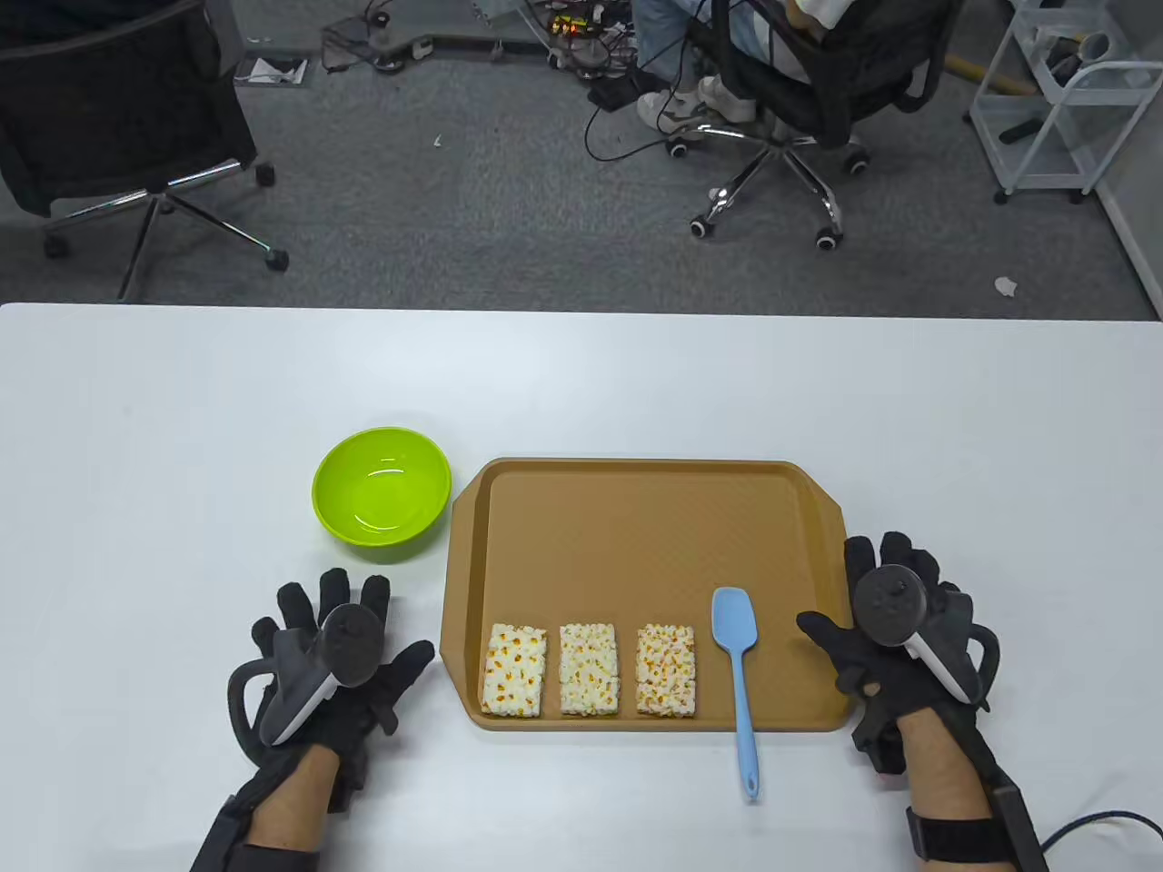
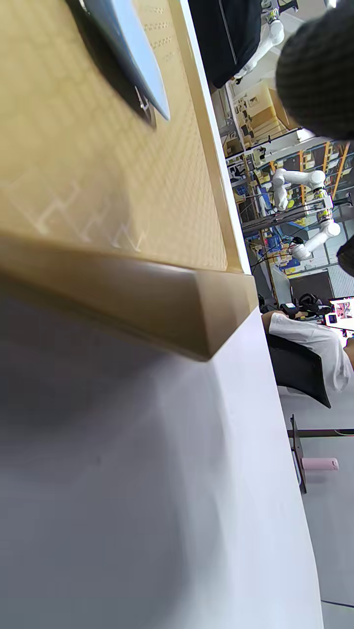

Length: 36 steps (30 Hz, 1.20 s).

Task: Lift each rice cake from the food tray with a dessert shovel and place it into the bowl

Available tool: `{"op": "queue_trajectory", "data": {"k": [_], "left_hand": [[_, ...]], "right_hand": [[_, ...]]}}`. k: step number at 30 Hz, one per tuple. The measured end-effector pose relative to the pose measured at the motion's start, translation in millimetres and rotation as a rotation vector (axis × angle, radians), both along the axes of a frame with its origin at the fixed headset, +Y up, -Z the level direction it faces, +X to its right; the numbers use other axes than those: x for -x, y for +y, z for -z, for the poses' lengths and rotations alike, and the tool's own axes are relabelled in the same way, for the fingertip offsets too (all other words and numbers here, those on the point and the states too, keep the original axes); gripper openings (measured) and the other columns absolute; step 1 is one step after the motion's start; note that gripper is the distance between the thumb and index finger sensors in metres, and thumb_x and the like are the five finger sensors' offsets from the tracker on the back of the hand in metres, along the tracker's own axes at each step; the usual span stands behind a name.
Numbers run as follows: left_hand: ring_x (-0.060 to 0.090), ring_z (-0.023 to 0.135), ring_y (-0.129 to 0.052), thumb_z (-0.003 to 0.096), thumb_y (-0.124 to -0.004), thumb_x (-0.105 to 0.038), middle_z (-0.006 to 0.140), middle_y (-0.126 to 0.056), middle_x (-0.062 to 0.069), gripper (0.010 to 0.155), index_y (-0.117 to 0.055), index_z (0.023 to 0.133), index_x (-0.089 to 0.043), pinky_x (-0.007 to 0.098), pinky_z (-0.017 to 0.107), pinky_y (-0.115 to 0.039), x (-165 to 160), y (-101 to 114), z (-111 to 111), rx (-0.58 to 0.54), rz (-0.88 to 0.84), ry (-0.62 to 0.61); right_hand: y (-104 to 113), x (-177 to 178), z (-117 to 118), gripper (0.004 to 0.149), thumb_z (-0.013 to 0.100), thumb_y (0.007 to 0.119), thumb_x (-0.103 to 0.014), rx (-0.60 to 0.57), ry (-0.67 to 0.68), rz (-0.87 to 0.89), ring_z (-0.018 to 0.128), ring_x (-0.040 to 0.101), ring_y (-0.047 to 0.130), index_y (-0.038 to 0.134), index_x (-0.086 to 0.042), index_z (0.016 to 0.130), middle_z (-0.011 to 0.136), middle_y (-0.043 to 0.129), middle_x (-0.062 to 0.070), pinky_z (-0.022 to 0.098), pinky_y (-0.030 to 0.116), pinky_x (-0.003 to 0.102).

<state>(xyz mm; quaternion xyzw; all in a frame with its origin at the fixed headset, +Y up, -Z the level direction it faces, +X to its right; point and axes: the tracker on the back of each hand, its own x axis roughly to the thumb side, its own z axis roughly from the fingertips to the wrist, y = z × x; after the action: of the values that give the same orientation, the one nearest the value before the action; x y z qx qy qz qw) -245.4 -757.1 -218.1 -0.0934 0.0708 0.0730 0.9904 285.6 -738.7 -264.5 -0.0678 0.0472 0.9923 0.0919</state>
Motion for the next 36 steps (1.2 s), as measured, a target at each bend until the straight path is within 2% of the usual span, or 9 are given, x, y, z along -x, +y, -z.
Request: {"op": "queue_trajectory", "data": {"k": [17, 26, 28, 32, 36], "left_hand": [[0.055, 0.108, -0.029, 0.0343, -0.064, -0.078, 0.124, -0.033, 0.011, 0.090, -0.041, 0.110, -0.035, 0.076, 0.071, -0.029, 2, -4, 4, 0.013, -0.012, 0.039], [0.056, 0.107, -0.036, 0.0348, -0.064, -0.078, 0.123, -0.036, 0.013, 0.093, -0.035, 0.110, -0.031, 0.073, 0.073, -0.039, 12, 3, 12, -0.039, -0.159, 0.125], [0.055, 0.107, -0.040, 0.0351, -0.064, -0.078, 0.122, -0.039, 0.013, 0.093, -0.036, 0.110, -0.030, 0.072, 0.072, -0.043, 15, 6, 15, -0.071, -0.197, 0.150], [0.054, 0.102, -0.060, 0.0367, -0.066, -0.076, 0.120, -0.048, 0.015, 0.094, -0.035, 0.108, -0.023, 0.067, 0.069, -0.059, 20, 13, 24, -0.127, -0.275, 0.234], [0.049, 0.087, -0.085, 0.0385, -0.068, -0.073, 0.115, -0.052, 0.022, 0.098, -0.033, 0.105, -0.010, 0.057, 0.056, -0.079, 26, 17, 41, -0.130, -0.366, 0.331]], "right_hand": [[-1, 1, -1, 0.093, 0.030, 0.064, -0.069, -0.007, 0.014, 0.011, 0.103, 0.046, 0.018, 0.024, -0.030, 0.104, 0.113, 0.013, 0.011, 0.069, 0.025, 0.068], [-1, 4, -2, 0.094, 0.030, 0.064, -0.069, -0.011, 0.031, 0.016, 0.103, 0.047, 0.018, 0.021, -0.030, 0.104, 0.113, 0.013, 0.012, 0.069, 0.025, 0.068], [-1, 5, -2, 0.094, 0.030, 0.064, -0.069, -0.008, 0.038, 0.017, 0.103, 0.047, 0.018, 0.021, -0.030, 0.104, 0.113, 0.013, 0.012, 0.069, 0.025, 0.068], [-2, 8, -3, 0.094, 0.031, 0.064, -0.069, 0.000, 0.052, 0.017, 0.103, 0.047, 0.018, 0.021, -0.030, 0.104, 0.113, 0.013, 0.012, 0.069, 0.025, 0.068], [-2, 14, -4, 0.094, 0.031, 0.064, -0.069, 0.007, 0.068, 0.009, 0.103, 0.047, 0.019, 0.021, -0.030, 0.104, 0.113, 0.013, 0.012, 0.069, 0.025, 0.068]]}}
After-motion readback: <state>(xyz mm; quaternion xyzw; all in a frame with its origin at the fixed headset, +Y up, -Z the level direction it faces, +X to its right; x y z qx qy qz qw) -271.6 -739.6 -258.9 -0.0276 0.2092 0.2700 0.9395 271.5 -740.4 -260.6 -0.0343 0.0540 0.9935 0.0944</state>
